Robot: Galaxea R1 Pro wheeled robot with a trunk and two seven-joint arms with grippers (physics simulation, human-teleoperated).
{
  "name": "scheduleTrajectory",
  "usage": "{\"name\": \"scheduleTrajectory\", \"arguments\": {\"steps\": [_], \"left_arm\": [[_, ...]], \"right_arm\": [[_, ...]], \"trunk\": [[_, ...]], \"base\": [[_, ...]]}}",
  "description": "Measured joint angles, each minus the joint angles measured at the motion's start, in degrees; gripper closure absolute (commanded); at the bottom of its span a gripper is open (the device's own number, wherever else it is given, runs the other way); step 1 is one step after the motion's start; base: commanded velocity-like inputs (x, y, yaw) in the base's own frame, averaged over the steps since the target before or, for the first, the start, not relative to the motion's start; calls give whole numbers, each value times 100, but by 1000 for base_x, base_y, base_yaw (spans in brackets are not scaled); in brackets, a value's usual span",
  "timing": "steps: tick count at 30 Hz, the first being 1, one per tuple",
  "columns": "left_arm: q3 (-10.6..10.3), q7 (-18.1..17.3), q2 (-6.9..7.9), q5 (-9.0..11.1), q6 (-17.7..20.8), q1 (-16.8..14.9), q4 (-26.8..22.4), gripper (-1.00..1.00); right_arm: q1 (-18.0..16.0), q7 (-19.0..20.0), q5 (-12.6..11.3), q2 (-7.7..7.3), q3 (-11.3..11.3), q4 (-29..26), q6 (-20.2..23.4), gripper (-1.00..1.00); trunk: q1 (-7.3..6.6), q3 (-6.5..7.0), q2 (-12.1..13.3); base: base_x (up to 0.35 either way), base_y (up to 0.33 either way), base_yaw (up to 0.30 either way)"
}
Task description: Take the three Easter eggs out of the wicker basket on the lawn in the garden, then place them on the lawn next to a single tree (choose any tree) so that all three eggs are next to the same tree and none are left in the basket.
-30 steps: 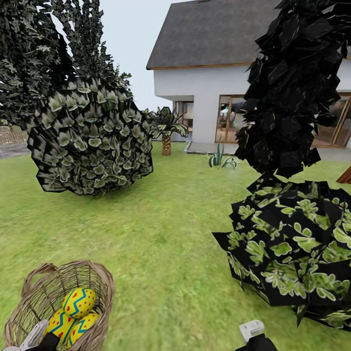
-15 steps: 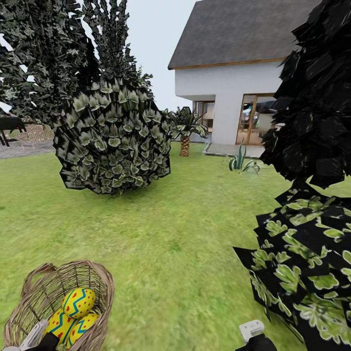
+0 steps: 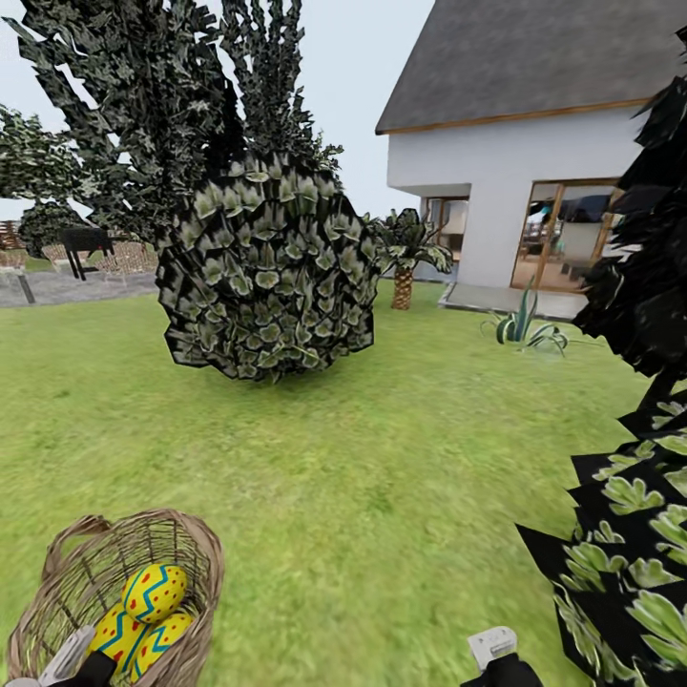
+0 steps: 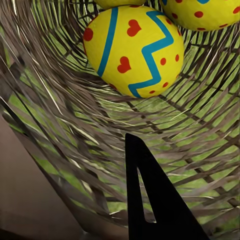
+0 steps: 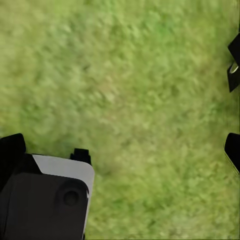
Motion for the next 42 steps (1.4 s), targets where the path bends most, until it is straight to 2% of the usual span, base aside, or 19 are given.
{"name": "scheduleTrajectory", "arguments": {"steps": [18, 42], "left_arm": [[0, 0, 9, 2, 0, 0, 0, 100], [0, -1, 24, -3, 3, 0, 2, 100]], "right_arm": [[0, -7, 0, 0, 1, 0, 0, -100], [0, -5, 0, 0, 4, 5, 0, -100]], "trunk": [[0, 0, 0], [0, 0, 0]], "base": [[345, 130, 255], [295, 202, 247]]}}
